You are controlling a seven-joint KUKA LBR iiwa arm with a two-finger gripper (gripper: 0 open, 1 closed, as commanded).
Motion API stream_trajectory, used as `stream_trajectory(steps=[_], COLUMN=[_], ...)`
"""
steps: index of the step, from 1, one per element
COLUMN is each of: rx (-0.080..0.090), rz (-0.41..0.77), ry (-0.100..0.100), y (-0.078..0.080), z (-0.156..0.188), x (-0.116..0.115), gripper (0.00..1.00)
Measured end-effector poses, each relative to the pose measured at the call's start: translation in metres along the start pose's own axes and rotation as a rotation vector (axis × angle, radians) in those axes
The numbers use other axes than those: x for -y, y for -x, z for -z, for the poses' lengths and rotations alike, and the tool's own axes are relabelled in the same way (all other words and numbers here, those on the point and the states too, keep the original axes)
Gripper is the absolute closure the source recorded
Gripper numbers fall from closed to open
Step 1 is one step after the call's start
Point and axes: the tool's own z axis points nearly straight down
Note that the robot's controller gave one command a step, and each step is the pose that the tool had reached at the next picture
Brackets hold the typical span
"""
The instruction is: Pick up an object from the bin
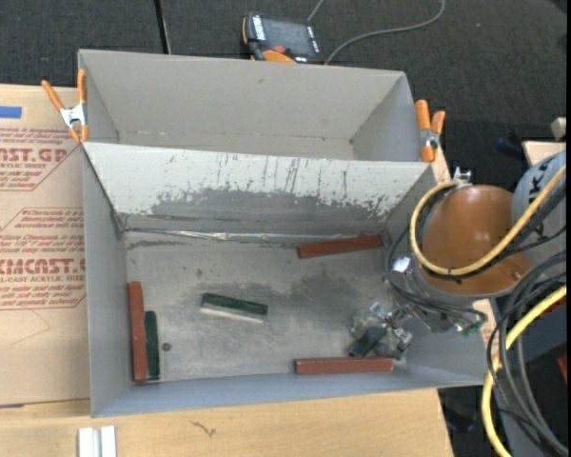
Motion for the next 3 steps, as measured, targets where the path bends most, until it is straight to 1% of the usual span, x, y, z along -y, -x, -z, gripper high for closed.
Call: stream_trajectory(steps=[1, 2, 3], rx=[0.004, -0.001, 0.002], rz=[-0.014, 0.196, 0.521], ry=[-0.005, 0.001, -0.003], y=[0.032, 0.066, 0.073], z=[0.137, 0.117, 0.251], x=[0.011, 0.062, 0.076], gripper=[1.0, 1.0, 1.0])
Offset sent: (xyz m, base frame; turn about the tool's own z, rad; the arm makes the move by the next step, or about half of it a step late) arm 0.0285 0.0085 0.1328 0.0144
